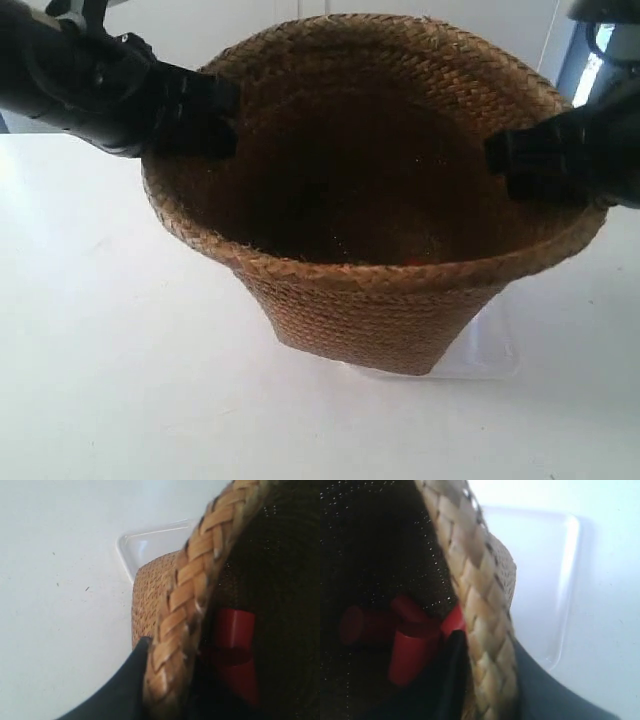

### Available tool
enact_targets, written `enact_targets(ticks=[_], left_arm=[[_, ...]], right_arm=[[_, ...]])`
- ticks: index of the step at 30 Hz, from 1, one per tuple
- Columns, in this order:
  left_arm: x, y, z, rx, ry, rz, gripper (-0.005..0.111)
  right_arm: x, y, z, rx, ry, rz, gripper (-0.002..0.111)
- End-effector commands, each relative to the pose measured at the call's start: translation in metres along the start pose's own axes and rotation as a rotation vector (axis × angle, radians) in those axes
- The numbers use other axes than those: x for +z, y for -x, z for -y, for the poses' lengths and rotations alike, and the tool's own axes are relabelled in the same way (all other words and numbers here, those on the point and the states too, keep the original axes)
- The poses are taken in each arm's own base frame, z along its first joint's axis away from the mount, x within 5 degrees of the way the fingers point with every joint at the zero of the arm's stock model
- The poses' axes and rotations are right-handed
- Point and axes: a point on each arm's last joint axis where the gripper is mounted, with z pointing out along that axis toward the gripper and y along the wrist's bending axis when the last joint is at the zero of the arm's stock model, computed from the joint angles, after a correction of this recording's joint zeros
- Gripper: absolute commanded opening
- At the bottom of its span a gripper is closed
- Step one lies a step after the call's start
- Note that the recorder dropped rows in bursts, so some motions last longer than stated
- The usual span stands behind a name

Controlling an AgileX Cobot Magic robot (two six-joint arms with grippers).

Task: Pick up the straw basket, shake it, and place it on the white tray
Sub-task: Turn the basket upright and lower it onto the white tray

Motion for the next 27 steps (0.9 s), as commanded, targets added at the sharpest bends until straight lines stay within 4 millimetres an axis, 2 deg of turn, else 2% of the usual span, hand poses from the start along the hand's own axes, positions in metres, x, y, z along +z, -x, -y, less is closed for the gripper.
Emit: enact_targets(ticks=[1, 4, 8, 12, 17, 22, 27], left_arm=[[0.005, 0.007, 0.000, 0.079, 0.125, -0.062, 0.000], [0.014, 0.013, 0.009, 0.062, 0.147, -0.073, 0.000], [0.038, 0.016, 0.020, 0.030, 0.174, -0.153, 0.000], [0.061, 0.019, 0.025, -0.046, 0.190, -0.174, 0.000], [0.064, 0.029, 0.029, -0.089, 0.226, -0.093, 0.000], [0.061, 0.036, 0.024, -0.106, 0.289, -0.039, 0.000], [0.072, 0.035, 0.022, -0.145, 0.295, -0.026, 0.000]], right_arm=[[0.006, 0.013, 0.018, -0.057, -0.128, -0.064, 0.000], [0.015, 0.018, 0.023, -0.070, -0.143, -0.120, 0.000], [0.029, 0.021, 0.028, -0.067, -0.155, -0.188, 0.000], [0.035, 0.030, 0.027, -0.097, -0.149, -0.193, 0.000], [0.040, 0.044, 0.029, -0.128, -0.170, -0.187, 0.000], [0.058, 0.055, 0.034, -0.089, -0.136, -0.212, 0.000], [0.074, 0.062, 0.034, -0.075, -0.108, -0.231, 0.000]])
